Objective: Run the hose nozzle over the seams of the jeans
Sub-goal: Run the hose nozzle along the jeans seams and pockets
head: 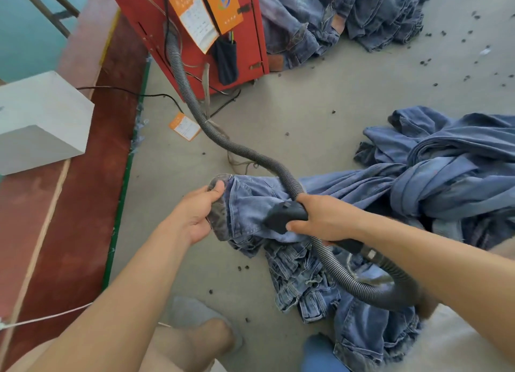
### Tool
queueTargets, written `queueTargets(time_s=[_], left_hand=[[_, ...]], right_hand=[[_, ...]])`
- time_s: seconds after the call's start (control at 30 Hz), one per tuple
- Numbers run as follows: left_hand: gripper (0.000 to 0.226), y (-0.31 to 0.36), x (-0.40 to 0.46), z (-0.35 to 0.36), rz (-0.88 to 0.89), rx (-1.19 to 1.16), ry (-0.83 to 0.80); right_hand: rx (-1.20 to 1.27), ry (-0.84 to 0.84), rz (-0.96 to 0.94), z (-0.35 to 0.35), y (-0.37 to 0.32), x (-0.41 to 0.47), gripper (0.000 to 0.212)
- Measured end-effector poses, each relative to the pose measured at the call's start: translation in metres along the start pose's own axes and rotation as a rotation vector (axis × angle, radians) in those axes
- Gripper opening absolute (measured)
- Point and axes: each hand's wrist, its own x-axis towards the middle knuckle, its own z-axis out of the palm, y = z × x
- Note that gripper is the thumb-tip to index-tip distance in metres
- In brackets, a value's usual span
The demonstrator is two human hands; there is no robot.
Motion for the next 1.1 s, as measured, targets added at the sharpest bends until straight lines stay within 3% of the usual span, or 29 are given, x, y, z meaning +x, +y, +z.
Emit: queueTargets(time_s=[0.13,0.2,0.33,0.43,0.53,0.67,0.77,0.97,1.1], left_hand=[[0.026,-0.004,-0.005,-0.003,0.04,-0.032,0.015],[0.026,-0.004,-0.005,-0.008,0.06,-0.063,0.033],[0.026,-0.011,-0.008,-0.012,0.09,-0.065,0.028],[0.028,-0.017,-0.011,-0.011,0.094,-0.109,-0.015],[0.031,-0.021,-0.017,-0.004,0.091,-0.123,-0.084],[0.033,-0.026,-0.024,0.01,0.123,-0.109,-0.163],[0.029,-0.024,-0.023,0.008,0.171,-0.069,-0.117],[0.028,-0.025,-0.019,0.004,0.167,-0.037,-0.12],[0.03,-0.027,-0.023,0.004,0.149,-0.096,-0.192]], right_hand=[[-0.009,0.076,0.157,0.003,0.004,0.01,0.032],[-0.021,0.127,0.261,-0.002,0.012,0.009,0.022],[0.643,0.221,0.426,-0.015,0.019,0.006,0.029],[0.911,0.027,0.361,-0.03,0.003,0.0,0.039],[0.93,-0.094,0.332,-0.024,-0.012,0.0,0.041],[1.042,0.058,0.505,-0.01,-0.006,0.012,0.028],[1.127,0.156,0.6,-0.018,0.006,0.01,0.022],[1.049,-0.148,0.353,-0.02,-0.025,0.006,0.04],[1.085,0.027,0.493,-0.005,-0.019,0.014,0.025]])
